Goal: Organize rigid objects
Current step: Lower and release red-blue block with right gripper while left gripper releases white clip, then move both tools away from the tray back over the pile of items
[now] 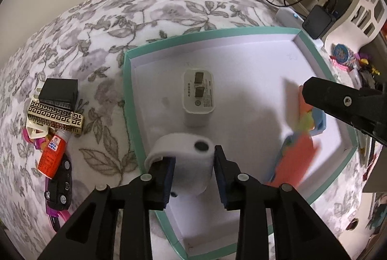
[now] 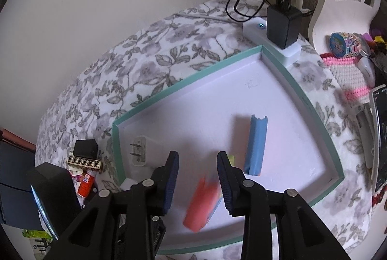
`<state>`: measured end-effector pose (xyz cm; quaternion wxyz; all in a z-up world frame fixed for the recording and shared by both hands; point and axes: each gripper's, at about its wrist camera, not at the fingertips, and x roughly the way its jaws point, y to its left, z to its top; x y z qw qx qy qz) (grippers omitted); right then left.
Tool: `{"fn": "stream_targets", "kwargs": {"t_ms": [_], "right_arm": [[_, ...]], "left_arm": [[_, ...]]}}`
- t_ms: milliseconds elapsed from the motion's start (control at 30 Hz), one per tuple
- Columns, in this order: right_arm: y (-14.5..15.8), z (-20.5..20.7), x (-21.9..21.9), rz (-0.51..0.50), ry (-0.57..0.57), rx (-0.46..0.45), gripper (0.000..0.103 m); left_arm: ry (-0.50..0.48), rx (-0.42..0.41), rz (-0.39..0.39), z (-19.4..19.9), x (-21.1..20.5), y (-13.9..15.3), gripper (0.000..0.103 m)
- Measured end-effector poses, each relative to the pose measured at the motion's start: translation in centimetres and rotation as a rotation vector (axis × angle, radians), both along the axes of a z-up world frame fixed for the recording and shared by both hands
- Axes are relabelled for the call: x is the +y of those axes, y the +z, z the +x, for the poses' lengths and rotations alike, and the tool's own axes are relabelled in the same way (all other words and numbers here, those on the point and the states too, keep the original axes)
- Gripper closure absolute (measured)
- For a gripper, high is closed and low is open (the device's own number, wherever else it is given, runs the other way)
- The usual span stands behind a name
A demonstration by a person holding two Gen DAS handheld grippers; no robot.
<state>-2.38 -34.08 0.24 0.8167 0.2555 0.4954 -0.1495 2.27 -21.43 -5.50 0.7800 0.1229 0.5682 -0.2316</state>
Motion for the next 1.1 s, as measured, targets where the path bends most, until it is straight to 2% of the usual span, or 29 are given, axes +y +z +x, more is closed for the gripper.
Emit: {"fn": "stream_targets", "kwargs": {"t_ms": [67, 233, 300, 433, 500, 600, 833, 900, 967, 1000, 1033, 1067, 1100], "right_arm": [[0.5, -0.1, 0.1, -0.01, 0.0, -0.013, 0.067], [2.1, -0.4, 0.2, -0.034, -0.008, -0.058, 0.067], [2.8, -0.6, 0.3, -0.043, -0.01, -0.076, 0.067], [3.8, -0.8, 0.5, -0.061, -0.009, -0.104, 0.067], [4.1, -0.9, 0.6, -0.069, -0.008, -0.115, 0.067], [4.3, -1.1, 0.6, -0.074, -0.011, -0.123, 0.067], [4.0, -1.2, 0.3, -0.069, -0.023, -0.118, 0.067], [3.8, -1.1, 0.4, -0.07, -0.019, -0.111, 0.067], [3.6, -1.0, 0.6, -0.074, -0.016, -0.103, 0.067], [3.5, -0.9, 0.7, -0.077, -0.012, -0.096, 0.066], [3.3, -0.8, 0.9, -0.082, -0.008, -0.088, 0.059], [3.2, -0.7, 1.0, -0.087, -0.006, -0.084, 0.047], [3.0, -0.6, 1.2, -0.096, -0.002, -0.078, 0.042]], "left_arm": [[0.007, -0.001, -0.016, 0.1, 0.2, 0.4, 0.061], [0.027, -0.009, -0.048, 0.3, 0.6, 1.6, 0.056], [0.038, -0.016, -0.062, 0.5, 0.9, 2.1, 0.046], [0.051, -0.025, -0.097, 0.7, 1.3, 3.1, 0.043], [0.056, -0.028, -0.108, 0.8, 1.5, 3.3, 0.035], [0.076, -0.032, -0.121, 1.0, 2.0, 3.8, 0.034], [0.197, -0.034, -0.146, 2.5, 5.0, 4.5, 0.033], [0.242, -0.038, -0.147, 3.1, 6.2, 4.7, 0.023], [0.283, -0.045, -0.146, 3.5, 7.4, 4.9, 0.022], [0.299, -0.048, -0.145, 3.8, 7.9, 5.0, 0.022], [0.317, -0.052, -0.146, 4.0, 8.5, 5.1, 0.022], [0.329, -0.053, -0.146, 4.2, 8.9, 5.2, 0.022], [0.344, -0.055, -0.144, 4.3, 9.4, 5.2, 0.022]]}}
